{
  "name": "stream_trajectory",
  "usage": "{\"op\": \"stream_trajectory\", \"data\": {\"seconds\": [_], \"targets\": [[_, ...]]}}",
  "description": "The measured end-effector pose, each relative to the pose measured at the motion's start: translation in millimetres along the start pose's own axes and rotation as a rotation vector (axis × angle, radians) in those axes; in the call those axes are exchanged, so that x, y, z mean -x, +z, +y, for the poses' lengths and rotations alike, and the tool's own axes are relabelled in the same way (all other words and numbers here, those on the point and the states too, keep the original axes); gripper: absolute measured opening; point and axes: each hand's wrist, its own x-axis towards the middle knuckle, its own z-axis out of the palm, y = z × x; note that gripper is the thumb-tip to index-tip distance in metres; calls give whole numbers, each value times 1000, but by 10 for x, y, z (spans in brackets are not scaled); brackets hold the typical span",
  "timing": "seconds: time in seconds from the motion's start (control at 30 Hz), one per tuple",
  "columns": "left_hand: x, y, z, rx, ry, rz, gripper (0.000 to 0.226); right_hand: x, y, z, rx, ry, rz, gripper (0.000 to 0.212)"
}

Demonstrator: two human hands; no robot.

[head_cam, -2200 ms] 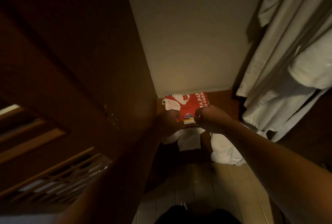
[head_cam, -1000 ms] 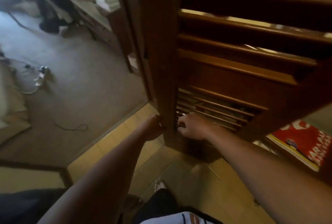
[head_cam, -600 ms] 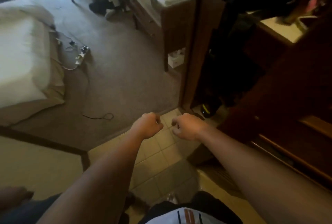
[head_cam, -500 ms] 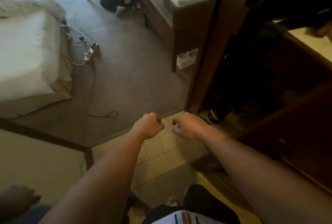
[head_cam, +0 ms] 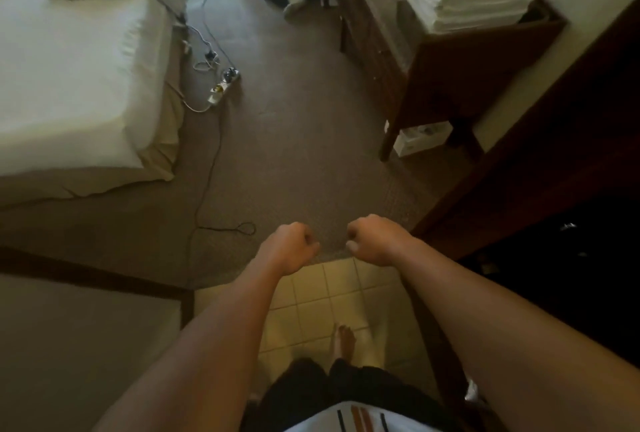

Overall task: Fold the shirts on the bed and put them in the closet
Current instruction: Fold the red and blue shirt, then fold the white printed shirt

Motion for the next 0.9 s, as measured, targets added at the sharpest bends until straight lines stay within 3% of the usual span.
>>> {"op": "stream_trajectory", "data": {"seconds": [0.33, 0.9], "targets": [[-1126, -1180, -439, 10, -82, 87, 24, -1669, -1008, -456, 54, -141, -12, 25], [-3484, -3979, -1611, 35, -166, 153, 25, -4791, -3070, -1609, 20, -278, 5, 23]]}}
